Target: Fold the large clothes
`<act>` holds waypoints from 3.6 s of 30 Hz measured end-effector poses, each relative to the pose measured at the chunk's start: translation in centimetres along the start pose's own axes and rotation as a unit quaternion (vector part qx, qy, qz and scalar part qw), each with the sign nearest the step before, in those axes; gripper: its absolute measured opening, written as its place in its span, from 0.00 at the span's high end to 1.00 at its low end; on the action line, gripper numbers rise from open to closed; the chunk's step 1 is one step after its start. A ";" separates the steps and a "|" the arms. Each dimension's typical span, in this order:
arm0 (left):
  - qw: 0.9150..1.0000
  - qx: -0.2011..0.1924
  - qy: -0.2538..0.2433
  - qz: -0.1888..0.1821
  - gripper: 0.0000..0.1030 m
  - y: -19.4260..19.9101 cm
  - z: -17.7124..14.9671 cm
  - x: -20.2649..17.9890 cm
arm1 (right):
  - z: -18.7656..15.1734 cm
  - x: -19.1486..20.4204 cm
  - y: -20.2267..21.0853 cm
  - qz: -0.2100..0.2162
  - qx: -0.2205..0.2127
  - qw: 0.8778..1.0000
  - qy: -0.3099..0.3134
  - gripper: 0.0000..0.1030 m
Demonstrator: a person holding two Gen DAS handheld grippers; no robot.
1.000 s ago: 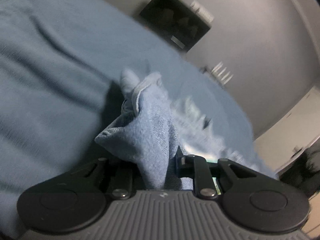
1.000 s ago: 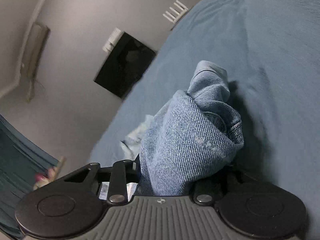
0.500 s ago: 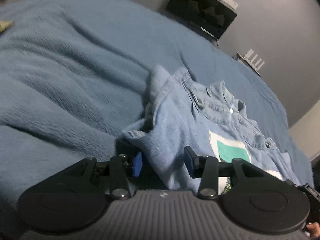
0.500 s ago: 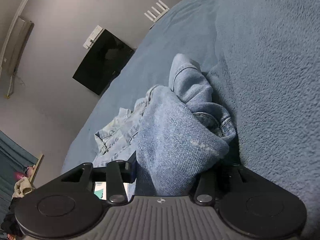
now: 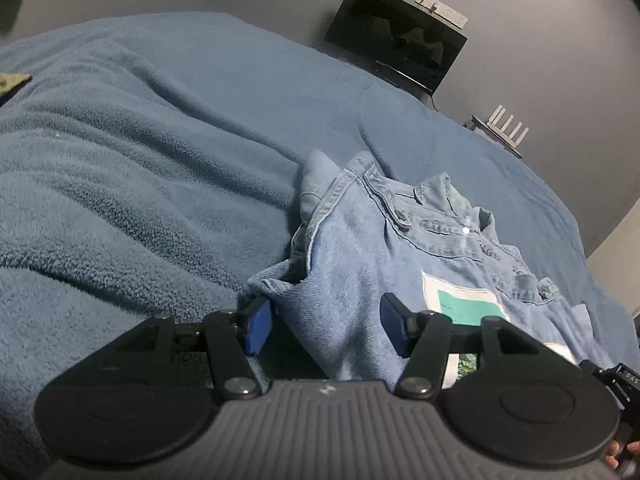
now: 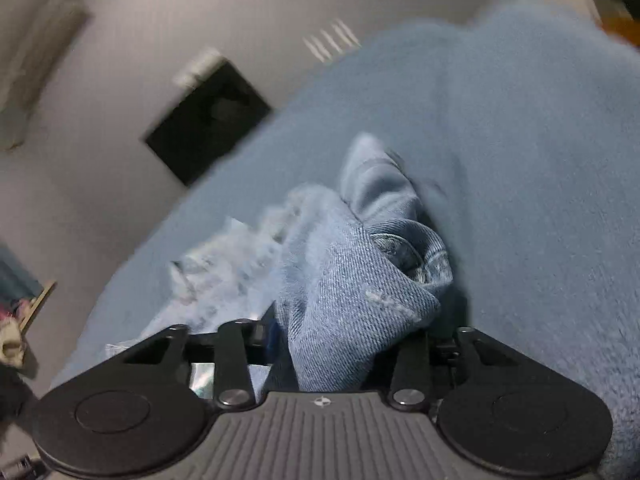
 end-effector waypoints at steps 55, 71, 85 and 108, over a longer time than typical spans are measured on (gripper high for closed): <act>0.963 0.055 -0.233 -0.127 0.15 -8.8 -6.5 -11.1 | 7.2 -3.0 -0.9 0.006 -0.027 0.999 0.030 0.64; 0.944 0.103 -0.300 -0.093 0.13 -12.0 -8.4 -12.0 | -4.3 6.0 0.7 -0.023 0.018 0.923 0.384 0.72; 0.978 0.053 -0.191 -0.062 0.11 -8.1 -5.3 -9.1 | -4.9 4.8 4.0 -0.010 -0.006 0.941 0.339 0.60; 0.976 0.058 -0.205 0.045 0.11 -9.4 -5.0 -7.1 | -3.7 1.5 2.0 -0.072 0.048 0.968 0.237 0.81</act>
Point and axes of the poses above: each gripper's, at about its wrist camera, not at the fingertips, and y roughly against the way its jaws point, x to its left, z to its top, the point moved 1 cm from there along -y, roughly the way its jaws point, and after that the axes turned 8 degrees about -z, right-handed, at the moved point
